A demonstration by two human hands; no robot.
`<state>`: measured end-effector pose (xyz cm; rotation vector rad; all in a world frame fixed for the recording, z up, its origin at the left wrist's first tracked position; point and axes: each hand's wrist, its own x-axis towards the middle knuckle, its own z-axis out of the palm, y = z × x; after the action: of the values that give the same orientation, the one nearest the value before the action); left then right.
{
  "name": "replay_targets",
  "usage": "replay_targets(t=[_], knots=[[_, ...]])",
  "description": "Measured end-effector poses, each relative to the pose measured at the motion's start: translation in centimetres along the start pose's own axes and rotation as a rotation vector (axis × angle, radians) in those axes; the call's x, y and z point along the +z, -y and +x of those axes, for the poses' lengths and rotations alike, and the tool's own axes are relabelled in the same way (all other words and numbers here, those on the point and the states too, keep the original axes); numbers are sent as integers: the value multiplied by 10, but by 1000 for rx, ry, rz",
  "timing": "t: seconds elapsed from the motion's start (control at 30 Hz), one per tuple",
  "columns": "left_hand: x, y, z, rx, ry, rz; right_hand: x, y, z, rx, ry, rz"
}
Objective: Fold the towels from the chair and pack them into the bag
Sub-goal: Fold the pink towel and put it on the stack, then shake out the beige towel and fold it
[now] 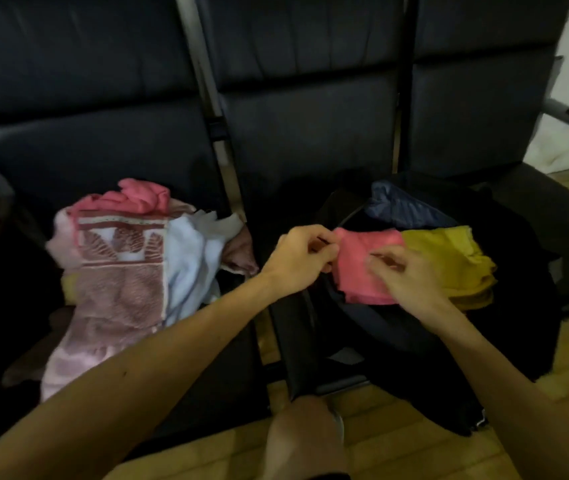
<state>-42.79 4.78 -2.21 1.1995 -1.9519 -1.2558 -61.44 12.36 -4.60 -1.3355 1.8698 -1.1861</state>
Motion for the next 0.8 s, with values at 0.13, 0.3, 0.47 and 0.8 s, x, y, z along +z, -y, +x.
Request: replay_targets(t=[0.13,0.3,0.47,0.8], knots=[[-72,16,-98,70,-166,-76,67,56,-82,46,250,277],[-151,95,-186,-64,-370,107,173,82,-134,51,413,249],[-173,185,-233,-275,-356,207,265,70,-155,72,542,57],[-143,273,-251,-359,-183,516,349,35,-159,140,650,-560]])
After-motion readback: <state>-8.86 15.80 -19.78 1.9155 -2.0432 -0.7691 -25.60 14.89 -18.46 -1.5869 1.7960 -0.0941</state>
